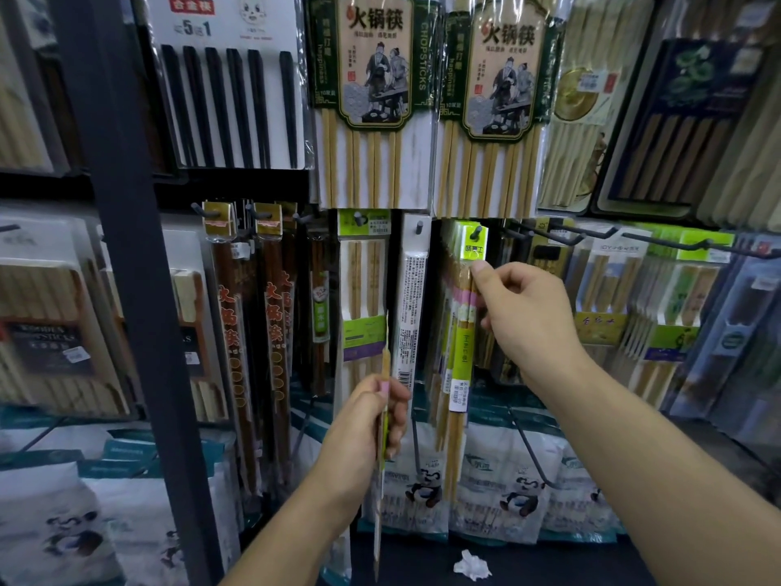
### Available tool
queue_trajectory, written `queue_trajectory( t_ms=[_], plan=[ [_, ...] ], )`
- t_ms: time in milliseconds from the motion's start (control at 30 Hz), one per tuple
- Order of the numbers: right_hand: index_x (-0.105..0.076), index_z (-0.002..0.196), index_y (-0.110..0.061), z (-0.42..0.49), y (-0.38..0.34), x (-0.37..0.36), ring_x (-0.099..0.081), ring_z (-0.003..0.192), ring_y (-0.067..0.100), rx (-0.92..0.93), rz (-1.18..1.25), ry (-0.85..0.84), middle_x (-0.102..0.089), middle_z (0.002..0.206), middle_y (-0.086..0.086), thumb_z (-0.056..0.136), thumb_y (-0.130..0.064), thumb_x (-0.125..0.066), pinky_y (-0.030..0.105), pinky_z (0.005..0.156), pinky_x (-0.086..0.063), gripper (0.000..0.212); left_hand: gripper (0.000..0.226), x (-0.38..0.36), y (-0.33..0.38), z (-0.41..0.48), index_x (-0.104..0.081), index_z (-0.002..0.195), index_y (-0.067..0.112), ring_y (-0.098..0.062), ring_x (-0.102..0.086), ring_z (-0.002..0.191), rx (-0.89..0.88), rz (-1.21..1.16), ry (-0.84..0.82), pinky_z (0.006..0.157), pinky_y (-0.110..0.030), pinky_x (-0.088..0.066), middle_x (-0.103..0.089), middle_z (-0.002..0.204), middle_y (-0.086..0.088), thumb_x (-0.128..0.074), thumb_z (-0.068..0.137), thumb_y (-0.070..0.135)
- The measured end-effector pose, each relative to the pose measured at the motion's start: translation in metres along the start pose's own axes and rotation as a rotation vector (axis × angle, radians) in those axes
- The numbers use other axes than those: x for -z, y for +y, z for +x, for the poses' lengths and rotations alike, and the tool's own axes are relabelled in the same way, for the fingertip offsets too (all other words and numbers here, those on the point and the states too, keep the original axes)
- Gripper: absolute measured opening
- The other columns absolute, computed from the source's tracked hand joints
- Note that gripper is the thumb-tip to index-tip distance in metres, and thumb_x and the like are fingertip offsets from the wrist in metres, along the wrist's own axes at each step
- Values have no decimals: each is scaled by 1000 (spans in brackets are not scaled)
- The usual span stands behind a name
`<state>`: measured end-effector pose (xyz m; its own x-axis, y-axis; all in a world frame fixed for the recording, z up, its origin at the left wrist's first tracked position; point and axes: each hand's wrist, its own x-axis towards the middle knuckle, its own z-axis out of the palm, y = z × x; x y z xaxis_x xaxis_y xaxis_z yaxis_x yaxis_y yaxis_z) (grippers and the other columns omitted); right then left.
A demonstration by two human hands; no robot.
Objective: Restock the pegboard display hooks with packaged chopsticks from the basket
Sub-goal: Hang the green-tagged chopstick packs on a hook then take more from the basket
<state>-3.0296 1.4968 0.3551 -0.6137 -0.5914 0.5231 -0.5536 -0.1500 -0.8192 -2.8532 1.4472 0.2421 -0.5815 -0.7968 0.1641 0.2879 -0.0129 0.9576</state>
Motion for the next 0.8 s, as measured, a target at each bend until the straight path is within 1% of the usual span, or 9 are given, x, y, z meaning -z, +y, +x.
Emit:
queue_trajectory(
  t_ms=[67, 100, 200, 267, 400, 533, 633, 700, 800],
  plan=[
    [-68, 72, -20, 0, 2, -1, -58, 54, 6, 26, -47, -1, -65, 62, -3, 98, -48, -61, 24, 58, -47, 39, 27, -2, 0, -1, -64, 93, 17, -11, -47, 60, 2, 13, -1, 55, -27, -38, -56, 72, 3, -45, 93, 36],
    [-68, 73, -21, -1, 3, -2, -62, 58, 8, 33, -58, -4, -68, 66, -3, 98, -48, -61, 27, 60, -50, 37, 26, -3, 1, -1, -65, 92, 19, -11, -48, 61, -1, 30, 1, 57, -29, -38, -57, 73, 3, -44, 97, 34],
    [-69, 77, -21, -2, 6, -2, -66, 68, 14, 20, -64, -17, -70, 72, -1, 98, -44, -63, 33, 66, -56, 31, 28, -4, 3, -4, -65, 99, 15, -14, -52, 67, -8, 88, 33, 64, -32, -42, -58, 76, 1, -38, 108, 15],
    [-67, 78, -23, -5, 8, 1, -65, 68, 15, 22, -72, 5, -68, 70, -3, 97, -42, -64, 32, 65, -52, 27, 26, -5, 8, -6, -65, 104, 11, -13, -55, 69, -24, 122, 50, 68, -32, -48, -59, 77, 0, -40, 107, 7],
    [-67, 78, -30, -18, 3, 10, -64, 68, 13, 70, 10, -45, -68, 75, -5, 97, -44, -63, 26, 61, -52, 24, 20, -14, 25, -5, -67, 109, 13, -11, -63, 72, -131, 178, 25, 68, -20, -55, -64, 77, -1, -50, 105, 6],
    [-72, 86, -33, -27, -9, 13, -67, 79, 7, 169, 75, -224, -72, 84, -8, 97, -34, -66, 21, 69, -56, 13, 24, -31, 43, 1, -70, 113, 23, 0, -66, 79, -237, 289, -51, 74, -16, -52, -69, 78, 18, -57, 103, 5],
    [-72, 84, -27, -22, -14, 13, -64, 69, 2, 181, 96, -219, -71, 79, -8, 97, -21, -67, 17, 63, -52, 16, 25, -42, 56, 11, -71, 116, 23, 6, -64, 77, -288, 338, -66, 72, -15, -50, -71, 80, 22, -61, 101, 5],
    [-72, 81, -24, -14, -18, 15, -60, 62, 1, 152, 146, -162, -71, 76, -4, 98, -19, -66, 14, 59, -48, 18, 24, -49, 64, 18, -71, 116, 25, 2, -62, 76, -313, 377, -54, 70, -19, -50, -71, 83, 14, -62, 101, 9],
    [-71, 79, -20, 3, -23, 16, -58, 58, 3, 89, 173, -54, -73, 75, 3, 98, -21, -64, 19, 59, -49, 21, 13, -54, 70, 27, -70, 108, 33, -9, -59, 72, -346, 571, -20, 70, -40, -53, -68, 87, -8, -59, 103, 27]
  ],
)
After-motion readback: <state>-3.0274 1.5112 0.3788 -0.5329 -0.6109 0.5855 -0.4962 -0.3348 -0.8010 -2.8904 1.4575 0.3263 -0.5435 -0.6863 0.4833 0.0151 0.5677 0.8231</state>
